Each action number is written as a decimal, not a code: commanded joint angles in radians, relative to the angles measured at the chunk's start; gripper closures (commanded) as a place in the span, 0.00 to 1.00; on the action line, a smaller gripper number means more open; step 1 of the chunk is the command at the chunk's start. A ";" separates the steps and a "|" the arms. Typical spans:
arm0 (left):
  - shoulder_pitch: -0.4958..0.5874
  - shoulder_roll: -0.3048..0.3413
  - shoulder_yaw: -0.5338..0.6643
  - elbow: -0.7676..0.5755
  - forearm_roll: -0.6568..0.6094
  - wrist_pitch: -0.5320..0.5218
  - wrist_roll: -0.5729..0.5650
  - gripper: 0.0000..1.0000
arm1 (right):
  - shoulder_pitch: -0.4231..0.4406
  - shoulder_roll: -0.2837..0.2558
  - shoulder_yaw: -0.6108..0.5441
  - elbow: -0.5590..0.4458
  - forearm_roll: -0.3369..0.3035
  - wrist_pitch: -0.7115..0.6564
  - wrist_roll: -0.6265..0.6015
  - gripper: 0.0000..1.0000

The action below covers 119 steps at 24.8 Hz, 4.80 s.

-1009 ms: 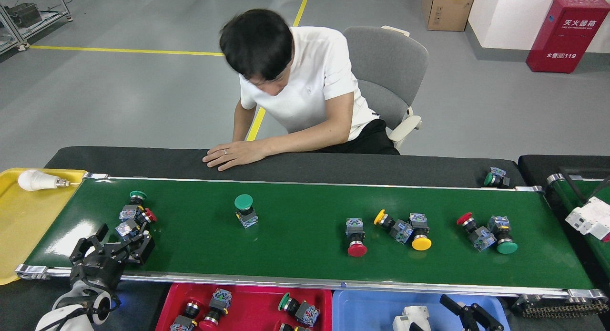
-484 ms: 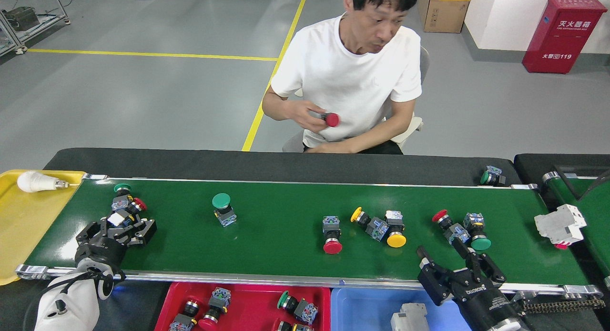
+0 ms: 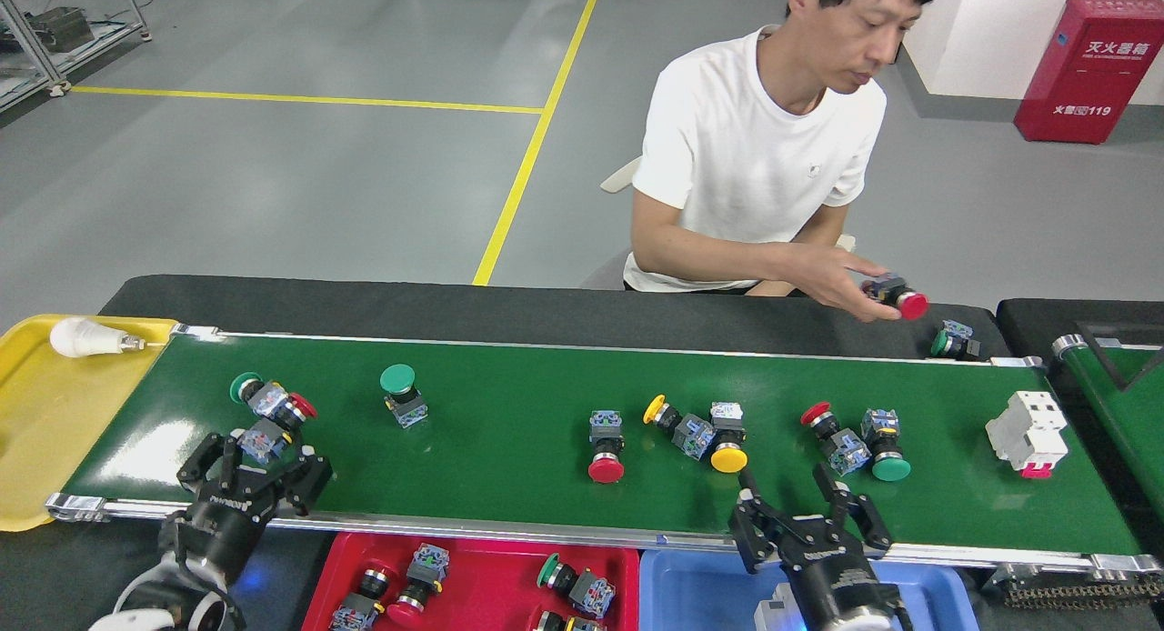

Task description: Pick switch part from conveyor to tray

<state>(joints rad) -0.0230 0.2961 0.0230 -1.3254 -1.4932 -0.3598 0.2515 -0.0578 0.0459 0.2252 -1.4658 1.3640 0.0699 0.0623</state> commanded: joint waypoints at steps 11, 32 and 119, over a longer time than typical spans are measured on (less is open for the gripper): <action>0.327 -0.014 -0.199 -0.400 -0.193 -0.005 0.038 0.55 | -0.155 -0.003 0.095 0.153 -0.003 0.091 0.024 0.74; 0.187 -0.129 0.221 -0.207 0.079 -0.001 -0.179 0.00 | 0.121 -0.109 0.120 -0.183 -0.151 -0.800 0.051 0.66; -0.040 -0.063 0.256 0.048 0.027 0.008 -0.161 0.00 | 0.404 -0.209 -0.434 -0.205 -0.433 -0.855 0.070 0.79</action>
<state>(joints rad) -0.0232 0.2205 0.2771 -1.3113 -1.4484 -0.3646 0.0777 0.3490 -0.1574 -0.1999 -1.6709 0.9332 -0.7687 0.1285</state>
